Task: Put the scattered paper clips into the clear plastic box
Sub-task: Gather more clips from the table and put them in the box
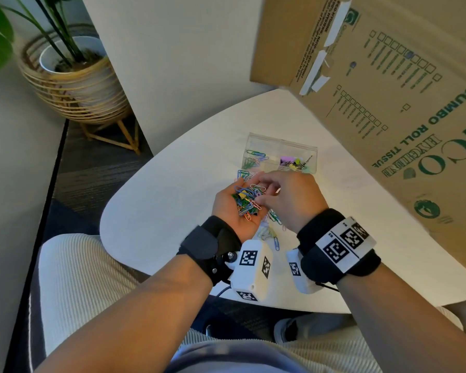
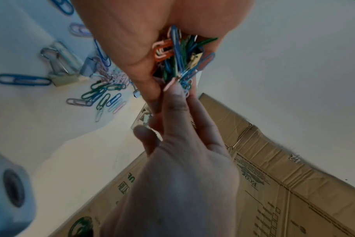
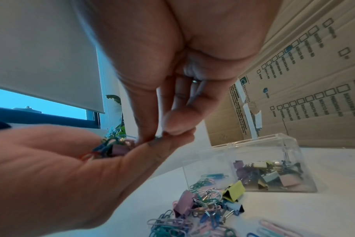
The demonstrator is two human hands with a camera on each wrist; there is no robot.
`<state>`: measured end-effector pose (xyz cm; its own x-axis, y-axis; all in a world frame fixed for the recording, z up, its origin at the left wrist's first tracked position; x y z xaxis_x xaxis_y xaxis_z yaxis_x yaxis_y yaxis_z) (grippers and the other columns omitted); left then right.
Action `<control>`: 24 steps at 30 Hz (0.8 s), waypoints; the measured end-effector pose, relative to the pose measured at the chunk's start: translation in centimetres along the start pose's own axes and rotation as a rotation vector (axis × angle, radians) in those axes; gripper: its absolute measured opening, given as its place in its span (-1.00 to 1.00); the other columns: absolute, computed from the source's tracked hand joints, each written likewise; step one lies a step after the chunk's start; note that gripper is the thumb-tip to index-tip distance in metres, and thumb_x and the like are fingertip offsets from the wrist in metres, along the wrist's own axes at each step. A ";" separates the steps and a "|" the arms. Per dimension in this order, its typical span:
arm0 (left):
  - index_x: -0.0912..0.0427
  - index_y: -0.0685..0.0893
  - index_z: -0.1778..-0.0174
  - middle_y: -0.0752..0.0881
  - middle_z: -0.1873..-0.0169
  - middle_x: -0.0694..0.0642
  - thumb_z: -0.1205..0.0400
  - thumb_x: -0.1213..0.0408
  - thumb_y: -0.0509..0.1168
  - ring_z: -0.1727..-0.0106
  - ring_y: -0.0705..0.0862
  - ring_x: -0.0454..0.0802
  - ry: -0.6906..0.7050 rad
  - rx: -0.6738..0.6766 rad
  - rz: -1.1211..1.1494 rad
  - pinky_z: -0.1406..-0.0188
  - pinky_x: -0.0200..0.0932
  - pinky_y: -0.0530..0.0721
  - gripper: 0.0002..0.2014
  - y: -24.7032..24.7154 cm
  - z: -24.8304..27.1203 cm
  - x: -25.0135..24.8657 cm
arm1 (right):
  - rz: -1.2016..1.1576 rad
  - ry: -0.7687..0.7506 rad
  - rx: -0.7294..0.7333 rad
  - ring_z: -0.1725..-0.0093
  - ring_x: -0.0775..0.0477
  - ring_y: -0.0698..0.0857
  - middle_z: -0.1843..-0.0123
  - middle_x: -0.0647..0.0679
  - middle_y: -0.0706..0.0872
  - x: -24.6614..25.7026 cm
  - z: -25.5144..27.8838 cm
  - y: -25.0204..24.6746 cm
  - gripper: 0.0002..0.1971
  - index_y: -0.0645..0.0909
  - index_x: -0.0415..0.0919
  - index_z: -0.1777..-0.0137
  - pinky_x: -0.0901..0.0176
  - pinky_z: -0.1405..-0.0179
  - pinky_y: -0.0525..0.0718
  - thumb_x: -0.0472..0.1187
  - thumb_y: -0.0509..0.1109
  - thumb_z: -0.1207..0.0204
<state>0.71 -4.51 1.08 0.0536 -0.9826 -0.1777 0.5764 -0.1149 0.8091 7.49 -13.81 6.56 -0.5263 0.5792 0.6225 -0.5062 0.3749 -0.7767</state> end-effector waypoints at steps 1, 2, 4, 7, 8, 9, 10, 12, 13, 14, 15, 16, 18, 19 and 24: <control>0.33 0.64 -0.16 0.72 0.04 0.27 -0.75 0.08 0.00 0.14 0.77 0.14 -0.006 -0.009 -0.005 0.26 -0.17 0.75 -0.58 -0.1 -0.1 0.1 | 0.059 -0.010 0.008 0.24 0.22 0.57 0.15 -0.03 0.74 0.0 0.0 0.2 -0.71 0.74 0.10 -0.18 0.50 0.28 0.41 -0.17 0.52 -0.48; 0.32 0.65 -0.14 0.73 0.09 0.26 -0.75 0.09 0.01 0.16 0.75 0.12 -0.006 -0.014 -0.009 0.31 -0.18 0.75 -0.58 -0.1 -0.2 0.1 | 0.128 -0.014 0.015 0.18 0.12 0.58 0.09 -0.05 0.73 0.0 0.0 0.3 -0.69 0.72 0.06 -0.25 0.37 0.24 0.41 -0.13 0.50 -0.51; 0.34 0.66 -0.10 0.76 0.19 0.26 -0.77 0.10 -0.02 0.29 0.77 0.12 0.006 -0.019 -0.003 0.47 -0.20 0.74 -0.57 -0.1 -0.2 0.1 | 0.242 -0.015 0.023 -0.02 -0.05 0.61 -0.06 -0.07 0.69 0.0 -0.1 0.6 -0.68 0.69 0.01 -0.31 0.25 0.12 0.38 -0.08 0.45 -0.55; 0.38 0.65 -0.14 0.75 0.12 0.30 -0.77 0.12 -0.03 0.28 0.79 0.17 0.016 -0.009 -0.002 0.45 -0.14 0.77 -0.55 -0.2 -0.2 0.3 | 0.288 -0.013 0.028 -0.08 -0.10 0.64 -0.07 -0.05 0.70 -0.1 -0.1 1.0 -0.79 0.74 0.00 -0.16 0.22 0.11 0.40 -0.05 0.42 -0.57; 0.38 0.65 -0.16 0.75 0.08 0.32 -0.77 0.11 -0.04 0.21 0.79 0.18 0.015 -0.005 -0.017 0.36 -0.10 0.80 -0.55 -0.3 -0.1 0.4 | 0.299 -0.011 0.033 -0.05 -0.10 0.66 -0.04 -0.03 0.72 -0.1 -0.1 1.0 -0.83 0.75 0.00 -0.09 0.21 0.12 0.44 -0.04 0.42 -0.56; 0.37 0.65 -0.16 0.75 0.04 0.34 -0.77 0.11 -0.04 0.16 0.80 0.20 0.013 -0.004 -0.028 0.30 -0.07 0.80 -0.54 -0.3 0.0 0.4 | 0.306 -0.004 0.039 -0.02 -0.10 0.68 0.00 -0.02 0.74 -0.2 -0.1 1.0 -0.85 0.75 0.01 -0.04 0.18 0.13 0.50 -0.03 0.42 -0.55; 0.37 0.66 -0.16 0.76 0.03 0.35 -0.78 0.10 -0.04 0.15 0.80 0.21 0.009 -0.004 -0.031 0.29 -0.06 0.80 -0.54 -0.4 0.0 0.4 | 0.299 0.006 0.040 0.02 -0.09 0.69 0.03 0.00 0.76 -0.3 0.0 1.0 -0.87 0.75 0.01 0.00 0.14 0.12 0.58 -0.02 0.42 -0.54; 0.37 0.65 -0.17 0.76 0.04 0.37 -0.78 0.10 -0.04 0.19 0.82 0.22 -0.002 -0.002 -0.027 0.37 -0.07 0.78 -0.54 -0.4 0.1 0.3 | 0.228 0.033 0.033 0.07 -0.04 0.70 0.11 0.04 0.78 -0.6 0.0 0.7 -0.88 0.78 0.01 0.04 0.10 0.08 0.66 -0.04 0.46 -0.51; 0.38 0.65 -0.18 0.76 0.04 0.38 -0.78 0.11 -0.04 0.21 0.82 0.22 -0.007 -0.003 -0.024 0.42 -0.10 0.76 -0.54 -0.3 0.1 0.3 | 0.158 0.047 0.020 0.10 0.00 0.71 0.16 0.07 0.79 -0.8 0.1 0.6 -0.90 0.80 0.01 0.06 0.13 0.08 0.66 -0.05 0.49 -0.49; 0.38 0.64 -0.18 0.75 0.02 0.39 -0.78 0.11 -0.04 0.23 0.82 0.23 -0.012 -0.006 -0.029 0.46 -0.13 0.75 -0.54 -0.3 0.1 0.2 | 0.068 0.068 0.001 0.14 0.07 0.71 0.20 0.09 0.80 -1.0 0.1 0.5 -0.93 0.81 0.00 0.10 0.18 0.10 0.66 -0.08 0.52 -0.46; 0.38 0.64 -0.18 0.73 -0.02 0.39 -0.78 0.11 -0.04 0.23 0.81 0.23 -0.014 -0.007 -0.039 0.46 -0.13 0.75 -0.54 -0.3 0.1 0.1 | -0.040 0.094 -0.019 0.21 0.16 0.71 0.24 0.11 0.80 -1.2 0.1 0.4 -0.96 0.82 -0.01 0.14 0.27 0.15 0.64 -0.13 0.55 -0.43; 0.36 0.65 -0.18 0.71 -0.07 0.38 -0.78 0.10 -0.04 0.22 0.81 0.22 -0.014 -0.005 -0.052 0.45 -0.13 0.76 -0.55 -0.3 0.1 -0.1 | -0.162 0.125 -0.035 0.30 0.25 0.69 0.28 0.12 0.80 -1.3 0.1 0.3 -0.97 0.81 -0.01 0.18 0.34 0.23 0.62 -0.17 0.58 -0.41; 0.31 0.66 -0.16 0.71 -0.11 0.33 -0.78 0.09 -0.04 0.22 0.80 0.17 -0.003 -0.012 -0.073 0.35 -0.12 0.77 -0.55 -0.5 0.1 -0.3 | -0.398 0.194 -0.054 0.50 0.26 0.61 0.34 0.11 0.78 -1.5 0.2 0.2 -0.93 0.81 -0.07 0.20 0.36 0.36 0.58 -0.25 0.61 -0.37; 0.32 0.67 -0.14 0.73 -0.09 0.31 -0.78 0.09 -0.03 0.19 0.80 0.17 0.004 -0.019 -0.067 0.28 -0.08 0.77 -0.56 -0.5 0.1 -0.4 | -0.476 0.217 -0.059 0.55 0.19 0.57 0.37 0.07 0.78 -1.5 0.2 0.0 -0.94 0.80 -0.11 0.22 0.34 0.41 0.58 -0.27 0.62 -0.37; 0.44 0.63 -0.11 0.76 -0.04 0.36 -0.78 0.15 -0.03 -0.24 0.63 0.21 0.010 -0.013 -0.003 -0.16 0.14 0.59 -0.56 -0.8 0.6 -0.6 | -0.499 0.226 -0.180 0.59 0.21 0.51 0.44 0.14 0.72 -1.4 -2.3 -1.6 -0.87 0.74 -0.09 0.33 0.37 0.41 0.57 -0.23 0.64 -0.35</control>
<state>-0.29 -3.95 0.86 0.0599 -0.9808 -0.1854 0.5871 -0.1156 0.8012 10.64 -13.56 6.73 -0.0844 0.4336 0.8971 -0.5207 0.7484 -0.4107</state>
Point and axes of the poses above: each hand's wrist, its own z-axis away from the middle knuckle, its own y-axis out of the palm, x = y × z, the point moved 1 cm from there along -z, towards the middle knuckle
